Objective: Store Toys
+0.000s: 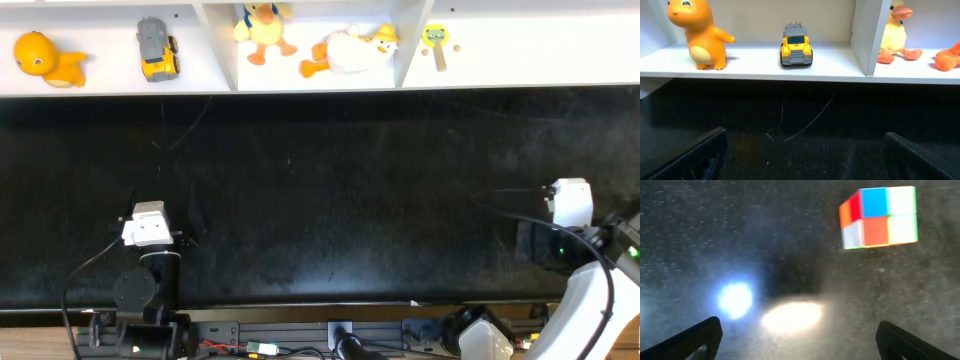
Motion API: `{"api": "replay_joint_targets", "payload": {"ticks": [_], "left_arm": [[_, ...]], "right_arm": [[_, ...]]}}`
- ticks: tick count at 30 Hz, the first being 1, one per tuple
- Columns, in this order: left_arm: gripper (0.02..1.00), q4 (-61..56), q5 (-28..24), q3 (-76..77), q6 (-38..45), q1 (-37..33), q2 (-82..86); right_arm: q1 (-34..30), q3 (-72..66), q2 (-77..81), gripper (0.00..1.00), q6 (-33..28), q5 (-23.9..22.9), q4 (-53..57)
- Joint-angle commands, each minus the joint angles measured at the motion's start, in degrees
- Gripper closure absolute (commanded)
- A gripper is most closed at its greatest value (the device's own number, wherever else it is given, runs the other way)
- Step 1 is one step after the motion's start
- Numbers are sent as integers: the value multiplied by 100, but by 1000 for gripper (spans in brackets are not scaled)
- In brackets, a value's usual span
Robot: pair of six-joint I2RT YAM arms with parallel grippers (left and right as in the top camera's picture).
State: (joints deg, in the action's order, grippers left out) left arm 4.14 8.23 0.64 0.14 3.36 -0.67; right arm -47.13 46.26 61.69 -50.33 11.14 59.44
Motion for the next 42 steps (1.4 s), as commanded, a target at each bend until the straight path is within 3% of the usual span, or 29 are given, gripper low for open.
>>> {"api": "replay_joint_targets", "payload": {"ticks": [1,3,8,19,25,32,42], "left_arm": [[23,2,42,-20,68,-24,50],[20,0,42,-20,68,-24,50],[20,0,42,-20,68,-24,50],[23,0,42,-20,68,-24,50],[23,0,42,-20,68,-24,50],[20,2,42,-20,68,-24,50],[20,0,42,-20,68,-24,50]], "right_arm": [[-407,149,232,5,-557,175,24],[-560,262,334,5,-577,203,52],[-1134,887,728,5,-949,813,409],[-1705,1274,1432,3,-1495,699,131],[-1711,1274,1856,3,-1508,717,-380],[-1641,1279,2210,9,-1482,1045,-787],[-1027,1285,2605,18,-1051,1211,-1300]]}}
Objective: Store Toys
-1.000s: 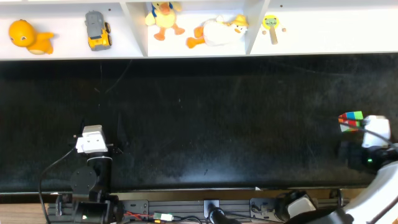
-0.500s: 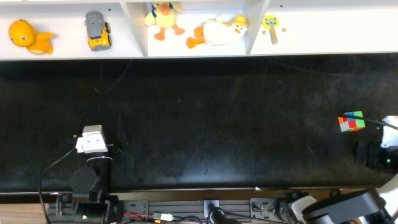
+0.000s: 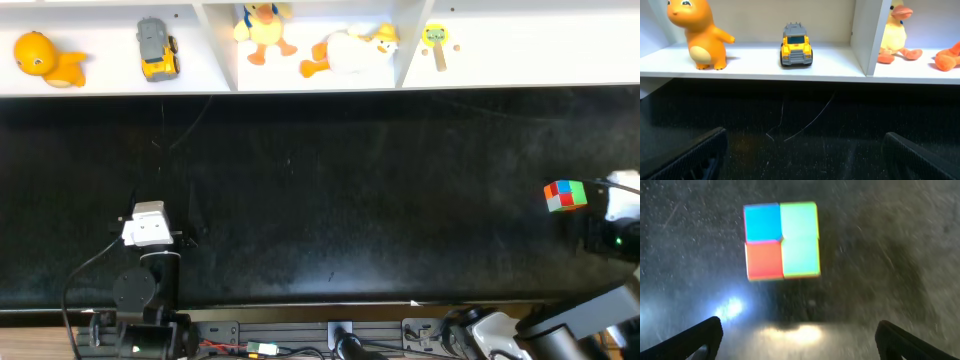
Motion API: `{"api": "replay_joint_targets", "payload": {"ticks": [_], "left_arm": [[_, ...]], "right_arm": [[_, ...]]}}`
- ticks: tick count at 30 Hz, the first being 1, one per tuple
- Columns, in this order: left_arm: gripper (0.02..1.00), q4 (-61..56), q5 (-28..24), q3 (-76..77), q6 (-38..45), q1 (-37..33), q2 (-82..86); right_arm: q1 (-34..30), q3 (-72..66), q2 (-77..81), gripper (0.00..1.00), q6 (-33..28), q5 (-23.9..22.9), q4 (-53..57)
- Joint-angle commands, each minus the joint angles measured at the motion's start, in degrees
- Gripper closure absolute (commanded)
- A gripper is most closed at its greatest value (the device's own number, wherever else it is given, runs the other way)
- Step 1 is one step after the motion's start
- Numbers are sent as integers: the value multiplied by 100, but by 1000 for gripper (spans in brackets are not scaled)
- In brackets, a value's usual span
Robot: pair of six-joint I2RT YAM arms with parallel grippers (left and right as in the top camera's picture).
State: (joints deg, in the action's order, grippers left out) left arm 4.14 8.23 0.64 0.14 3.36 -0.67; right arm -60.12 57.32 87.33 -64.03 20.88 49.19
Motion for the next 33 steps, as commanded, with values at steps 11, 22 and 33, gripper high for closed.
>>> {"api": "replay_joint_targets", "payload": {"ticks": [11,22,33], "left_arm": [[20,0,42,-20,68,-24,50],[20,0,42,-20,68,-24,50],[20,2,42,-20,68,-24,50]], "right_arm": [[691,179,197,36,734,201,-420],[726,179,485,56,874,160,-553],[901,179,568,200,968,0,-516]]}}
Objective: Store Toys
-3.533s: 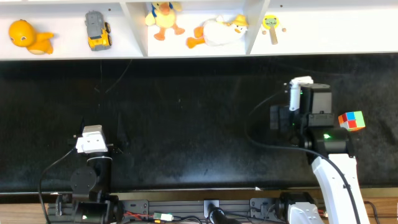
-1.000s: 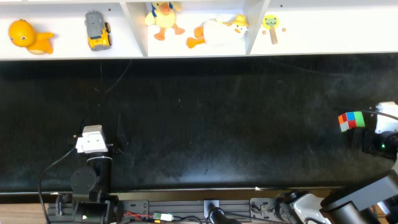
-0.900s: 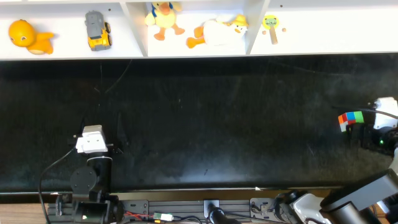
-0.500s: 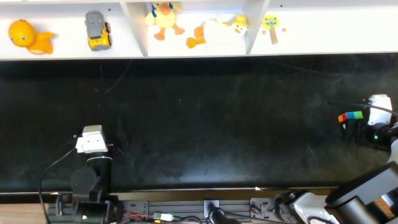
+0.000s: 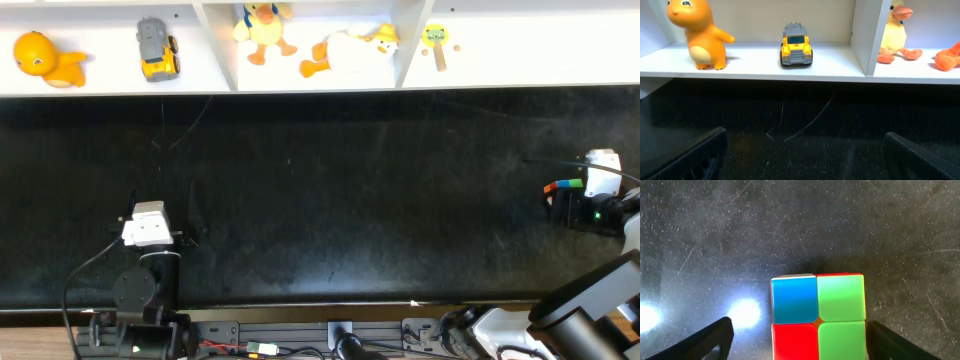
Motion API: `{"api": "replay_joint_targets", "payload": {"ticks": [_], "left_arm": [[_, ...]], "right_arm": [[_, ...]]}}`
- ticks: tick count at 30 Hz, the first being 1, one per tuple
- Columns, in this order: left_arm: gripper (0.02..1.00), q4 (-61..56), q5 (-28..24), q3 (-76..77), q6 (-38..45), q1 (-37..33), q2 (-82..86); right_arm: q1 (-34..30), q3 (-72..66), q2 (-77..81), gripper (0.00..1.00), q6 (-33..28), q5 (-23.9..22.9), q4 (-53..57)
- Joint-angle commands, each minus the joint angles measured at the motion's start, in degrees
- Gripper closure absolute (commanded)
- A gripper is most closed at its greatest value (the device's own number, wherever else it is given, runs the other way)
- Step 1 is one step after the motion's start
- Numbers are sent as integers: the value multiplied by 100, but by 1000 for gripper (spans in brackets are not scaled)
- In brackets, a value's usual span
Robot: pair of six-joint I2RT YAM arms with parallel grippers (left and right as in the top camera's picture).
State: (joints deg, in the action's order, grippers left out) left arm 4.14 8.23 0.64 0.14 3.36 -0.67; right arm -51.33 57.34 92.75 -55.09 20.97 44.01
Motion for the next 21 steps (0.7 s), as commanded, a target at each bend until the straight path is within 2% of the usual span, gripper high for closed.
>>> {"api": "replay_joint_targets", "payload": {"ticks": [1,6,11,18,21], "left_arm": [[20,0,42,-20,68,-24,50],[20,0,42,-20,68,-24,50],[20,0,42,-20,68,-24,50],[20,2,42,-20,68,-24,50],[20,2,42,-20,68,-24,50]], "right_arm": [[22,177,26,233,74,-11,11],[22,175,26,386,94,-61,13],[22,175,26,478,94,-133,11],[35,177,22,535,140,-127,2],[74,177,-61,531,245,-129,-37]]}}
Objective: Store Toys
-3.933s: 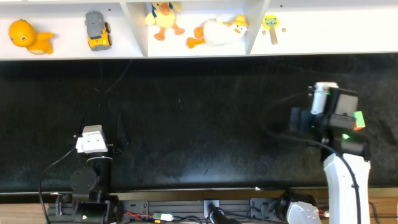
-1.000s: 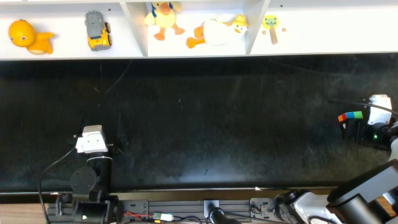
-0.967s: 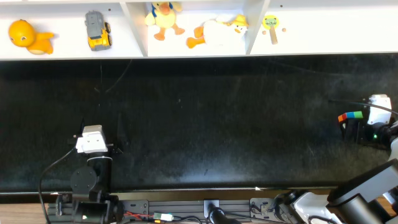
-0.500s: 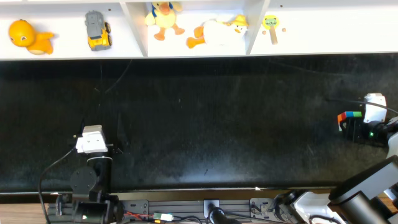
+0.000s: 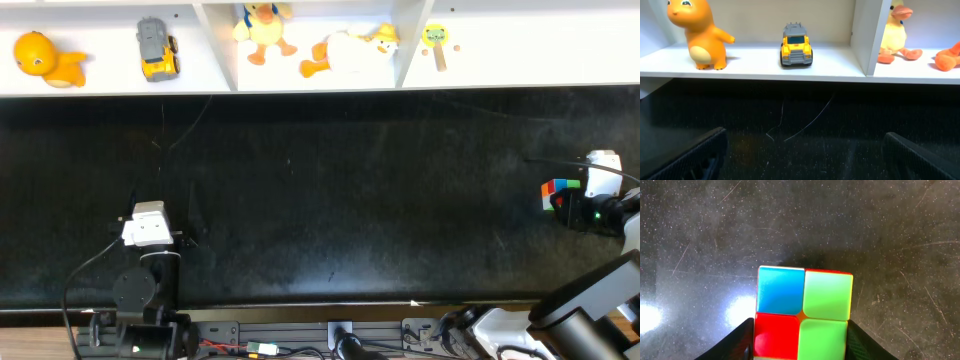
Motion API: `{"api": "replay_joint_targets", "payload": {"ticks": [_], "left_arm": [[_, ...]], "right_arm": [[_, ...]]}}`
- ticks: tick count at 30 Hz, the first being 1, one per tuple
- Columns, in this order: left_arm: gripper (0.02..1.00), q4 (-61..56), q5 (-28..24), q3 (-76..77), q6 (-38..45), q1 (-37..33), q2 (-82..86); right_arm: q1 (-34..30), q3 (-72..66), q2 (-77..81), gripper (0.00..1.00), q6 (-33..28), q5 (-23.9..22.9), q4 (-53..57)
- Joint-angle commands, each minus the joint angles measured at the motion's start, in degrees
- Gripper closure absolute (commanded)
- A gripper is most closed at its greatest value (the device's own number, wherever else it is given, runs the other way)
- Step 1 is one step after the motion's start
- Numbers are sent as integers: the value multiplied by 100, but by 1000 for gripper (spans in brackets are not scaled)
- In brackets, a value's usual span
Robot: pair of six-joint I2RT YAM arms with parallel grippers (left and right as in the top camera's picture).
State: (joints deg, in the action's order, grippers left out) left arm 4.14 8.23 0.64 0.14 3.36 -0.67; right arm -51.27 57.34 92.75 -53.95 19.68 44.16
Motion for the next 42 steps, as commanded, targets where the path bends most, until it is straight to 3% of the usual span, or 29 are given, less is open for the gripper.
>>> {"api": "replay_joint_targets", "payload": {"ticks": [1,4,8,24,42], "left_arm": [[20,0,42,-20,68,-24,50],[20,2,42,-20,68,-24,50],[20,0,42,-20,68,-24,50],[20,2,42,-20,68,-24,50],[20,2,42,-20,68,-24,50]], "right_arm": [[142,177,-168,500,184,2,-101],[363,247,-330,573,345,2,-136],[752,562,-417,599,601,4,-133],[1862,2162,-284,614,1172,20,-374],[2371,3418,1099,638,1543,39,-431]]}}
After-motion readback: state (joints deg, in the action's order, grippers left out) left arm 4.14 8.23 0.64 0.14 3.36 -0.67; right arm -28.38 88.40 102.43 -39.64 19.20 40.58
